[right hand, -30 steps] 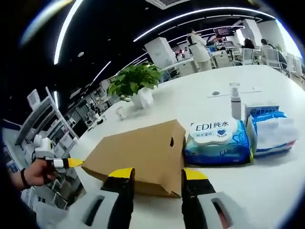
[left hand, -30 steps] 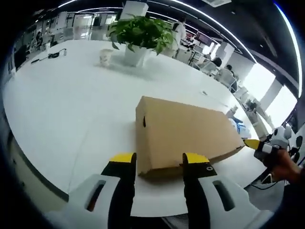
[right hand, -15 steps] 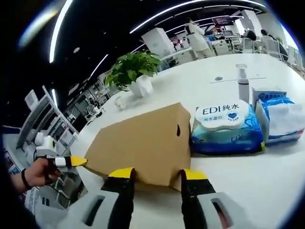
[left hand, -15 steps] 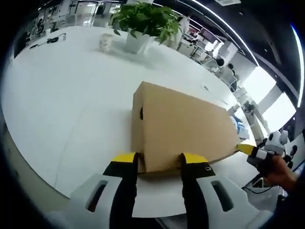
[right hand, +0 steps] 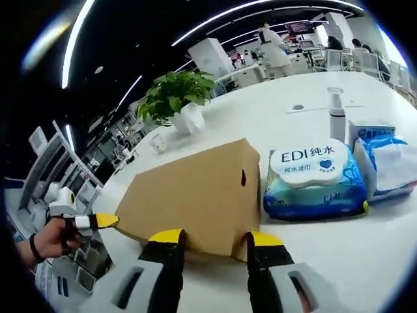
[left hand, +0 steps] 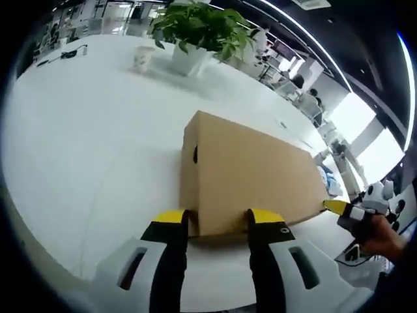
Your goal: Operate the shoe box by opening the lid, removing the specified soft item, and placing it in the target area until the item is outside and the box remains undamaged.
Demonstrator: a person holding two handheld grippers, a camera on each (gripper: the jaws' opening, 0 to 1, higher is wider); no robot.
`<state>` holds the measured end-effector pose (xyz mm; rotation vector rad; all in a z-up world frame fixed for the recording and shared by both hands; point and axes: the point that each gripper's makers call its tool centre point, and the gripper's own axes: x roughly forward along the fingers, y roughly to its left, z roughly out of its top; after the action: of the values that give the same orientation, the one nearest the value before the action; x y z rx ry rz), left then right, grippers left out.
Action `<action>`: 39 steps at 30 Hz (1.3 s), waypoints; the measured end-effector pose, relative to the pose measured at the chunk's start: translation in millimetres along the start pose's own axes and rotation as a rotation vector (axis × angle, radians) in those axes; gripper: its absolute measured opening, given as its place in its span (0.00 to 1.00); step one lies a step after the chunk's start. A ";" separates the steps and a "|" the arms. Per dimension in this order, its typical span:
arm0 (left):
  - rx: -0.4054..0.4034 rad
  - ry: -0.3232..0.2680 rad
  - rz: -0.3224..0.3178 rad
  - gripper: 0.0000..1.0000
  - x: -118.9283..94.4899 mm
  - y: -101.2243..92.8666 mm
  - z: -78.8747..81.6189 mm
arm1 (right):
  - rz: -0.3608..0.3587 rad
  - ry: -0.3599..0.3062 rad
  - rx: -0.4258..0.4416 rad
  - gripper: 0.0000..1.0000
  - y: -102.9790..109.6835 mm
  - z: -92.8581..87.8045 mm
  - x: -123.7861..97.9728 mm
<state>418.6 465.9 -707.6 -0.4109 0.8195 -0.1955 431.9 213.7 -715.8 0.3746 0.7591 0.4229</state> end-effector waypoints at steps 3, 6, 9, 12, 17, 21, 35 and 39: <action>0.000 0.001 -0.001 0.36 6.1 2.5 8.3 | -0.007 0.002 0.003 0.35 0.6 7.1 7.8; 0.011 0.005 -0.003 0.36 16.9 4.5 22.2 | -0.012 0.005 0.002 0.35 -0.4 14.1 15.3; 0.015 0.009 -0.006 0.36 28.4 5.4 35.6 | -0.018 0.011 -0.001 0.35 -2.1 22.9 23.0; 0.003 0.013 -0.021 0.36 39.9 4.5 46.3 | -0.026 0.007 0.005 0.35 -7.3 31.4 30.0; -0.008 0.020 -0.034 0.37 56.0 0.7 60.7 | -0.042 0.007 0.011 0.35 -13.8 43.8 38.6; 0.001 0.028 -0.042 0.37 65.0 -2.6 68.6 | -0.053 0.004 0.017 0.35 -17.4 49.2 40.4; 0.030 0.045 -0.044 0.36 74.7 -6.5 76.2 | -0.061 0.003 0.003 0.35 -21.7 55.3 41.7; 0.034 0.045 -0.041 0.36 74.3 -7.0 76.0 | -0.058 0.000 -0.015 0.36 -21.6 56.2 41.9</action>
<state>524.7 456.6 -707.8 -0.3931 0.8517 -0.2571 504.8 206.3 -712.6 0.3382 0.7644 0.3741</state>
